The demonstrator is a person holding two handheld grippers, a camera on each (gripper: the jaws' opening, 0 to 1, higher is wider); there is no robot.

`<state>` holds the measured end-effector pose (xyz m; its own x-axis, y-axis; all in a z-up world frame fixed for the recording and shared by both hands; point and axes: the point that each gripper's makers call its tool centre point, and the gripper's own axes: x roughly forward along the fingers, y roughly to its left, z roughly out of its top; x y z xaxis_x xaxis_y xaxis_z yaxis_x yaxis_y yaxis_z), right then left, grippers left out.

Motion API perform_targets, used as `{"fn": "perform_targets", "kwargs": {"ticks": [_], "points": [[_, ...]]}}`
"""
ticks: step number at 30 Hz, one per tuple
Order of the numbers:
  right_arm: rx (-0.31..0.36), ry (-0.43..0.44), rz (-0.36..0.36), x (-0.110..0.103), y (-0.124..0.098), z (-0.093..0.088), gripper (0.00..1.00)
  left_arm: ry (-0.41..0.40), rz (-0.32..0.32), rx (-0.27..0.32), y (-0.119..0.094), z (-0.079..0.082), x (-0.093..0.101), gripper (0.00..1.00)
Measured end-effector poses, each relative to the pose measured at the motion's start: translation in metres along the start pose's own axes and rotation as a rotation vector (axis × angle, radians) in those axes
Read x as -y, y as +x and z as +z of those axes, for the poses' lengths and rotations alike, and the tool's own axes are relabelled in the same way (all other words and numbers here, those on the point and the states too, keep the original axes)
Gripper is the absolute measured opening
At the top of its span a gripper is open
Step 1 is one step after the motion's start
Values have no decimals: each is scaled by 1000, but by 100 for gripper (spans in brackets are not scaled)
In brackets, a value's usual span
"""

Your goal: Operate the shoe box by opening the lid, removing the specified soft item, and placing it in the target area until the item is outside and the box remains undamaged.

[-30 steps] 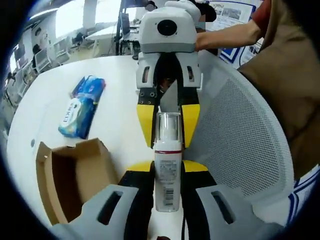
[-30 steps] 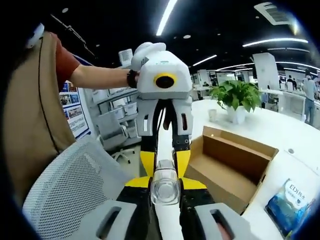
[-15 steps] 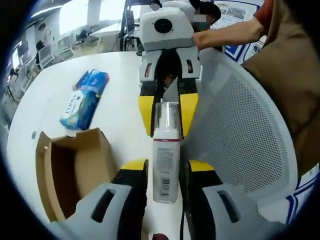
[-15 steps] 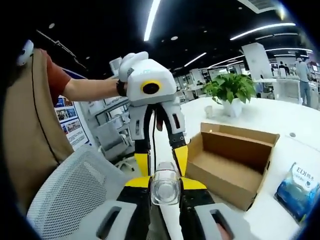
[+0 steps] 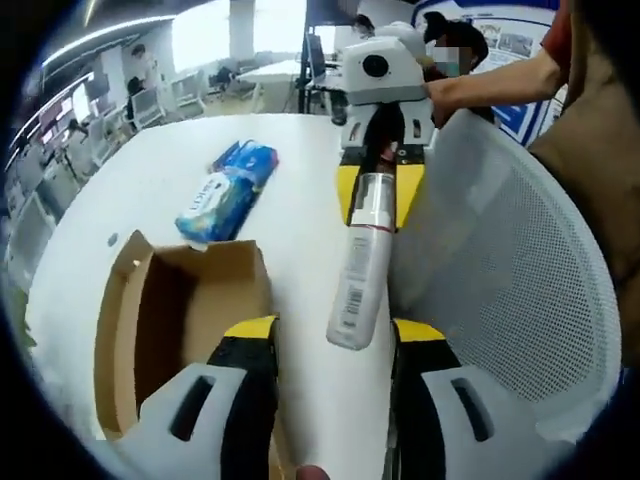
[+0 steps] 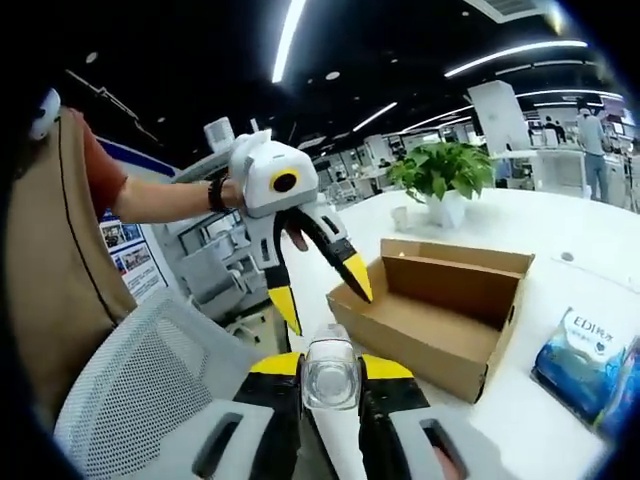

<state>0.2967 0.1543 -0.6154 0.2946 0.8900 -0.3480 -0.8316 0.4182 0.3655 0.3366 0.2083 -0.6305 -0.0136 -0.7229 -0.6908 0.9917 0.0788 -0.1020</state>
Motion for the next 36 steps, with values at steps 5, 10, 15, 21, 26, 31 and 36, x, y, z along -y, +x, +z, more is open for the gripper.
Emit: {"fn": "perform_targets", "kwargs": {"ticks": [5,10,15,21,26,31,36], "points": [[-8,9,-24,9,-11,-3,16,-127,114,107,-4,2,-13,46],[-20,9,-48,18,-22,-5,16,-204,165,175,-9,4,-13,50],[-35,1,-69,29,-35,-6,16,-283,278,232,-16,2,-28,55],[-53,-6,-99,42,-51,-5,16,-387,402,275,-22,-7,-42,56],[-61,-5,-114,53,-62,-4,16,-485,527,347,-34,-11,-58,59],[-83,-14,-129,64,-69,-4,16,-562,614,340,-37,-21,-64,60],[-98,-22,-149,78,-78,-3,16,-636,680,391,-42,-28,-69,60]]}}
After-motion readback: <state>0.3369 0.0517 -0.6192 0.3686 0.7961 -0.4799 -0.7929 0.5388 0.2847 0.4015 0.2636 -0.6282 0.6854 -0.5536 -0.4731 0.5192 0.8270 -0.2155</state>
